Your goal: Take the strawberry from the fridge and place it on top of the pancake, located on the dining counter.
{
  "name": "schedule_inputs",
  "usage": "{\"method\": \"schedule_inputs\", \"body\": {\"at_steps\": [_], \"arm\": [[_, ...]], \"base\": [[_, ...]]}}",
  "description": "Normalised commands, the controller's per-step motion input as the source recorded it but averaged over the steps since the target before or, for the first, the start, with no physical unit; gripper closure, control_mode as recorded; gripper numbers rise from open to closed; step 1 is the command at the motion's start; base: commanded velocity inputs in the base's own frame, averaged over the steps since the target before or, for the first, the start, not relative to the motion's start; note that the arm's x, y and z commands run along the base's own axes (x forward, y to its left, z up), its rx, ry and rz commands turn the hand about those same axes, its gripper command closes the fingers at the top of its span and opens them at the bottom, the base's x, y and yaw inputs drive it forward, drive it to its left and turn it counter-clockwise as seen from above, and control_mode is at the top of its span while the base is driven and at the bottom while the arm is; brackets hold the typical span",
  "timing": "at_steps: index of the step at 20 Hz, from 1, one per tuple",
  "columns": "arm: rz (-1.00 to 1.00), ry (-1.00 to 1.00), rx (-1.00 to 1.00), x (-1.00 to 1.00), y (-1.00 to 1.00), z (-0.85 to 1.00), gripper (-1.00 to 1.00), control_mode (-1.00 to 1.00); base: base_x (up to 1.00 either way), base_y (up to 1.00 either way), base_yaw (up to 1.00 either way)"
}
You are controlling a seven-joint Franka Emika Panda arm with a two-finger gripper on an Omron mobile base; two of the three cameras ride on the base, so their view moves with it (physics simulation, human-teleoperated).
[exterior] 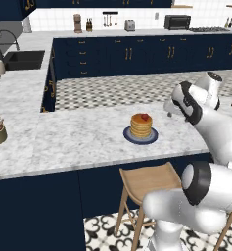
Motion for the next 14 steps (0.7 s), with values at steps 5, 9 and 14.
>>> {"method": "schedule_inputs", "body": {"at_steps": [5,9,14], "arm": [[-0.07,0.01,0.16,-1.0,-0.24,0.22,-1.0,-1.0],[0.0,0.0,0.03,-1.0,0.07,0.0,-1.0,-1.0],[0.0,0.0,0.0,-0.99,0.1,0.0,-1.0,-1.0]], "base": [[0.0,0.0,0.0],[0.0,0.0,0.0],[0.0,0.0,0.0]]}}
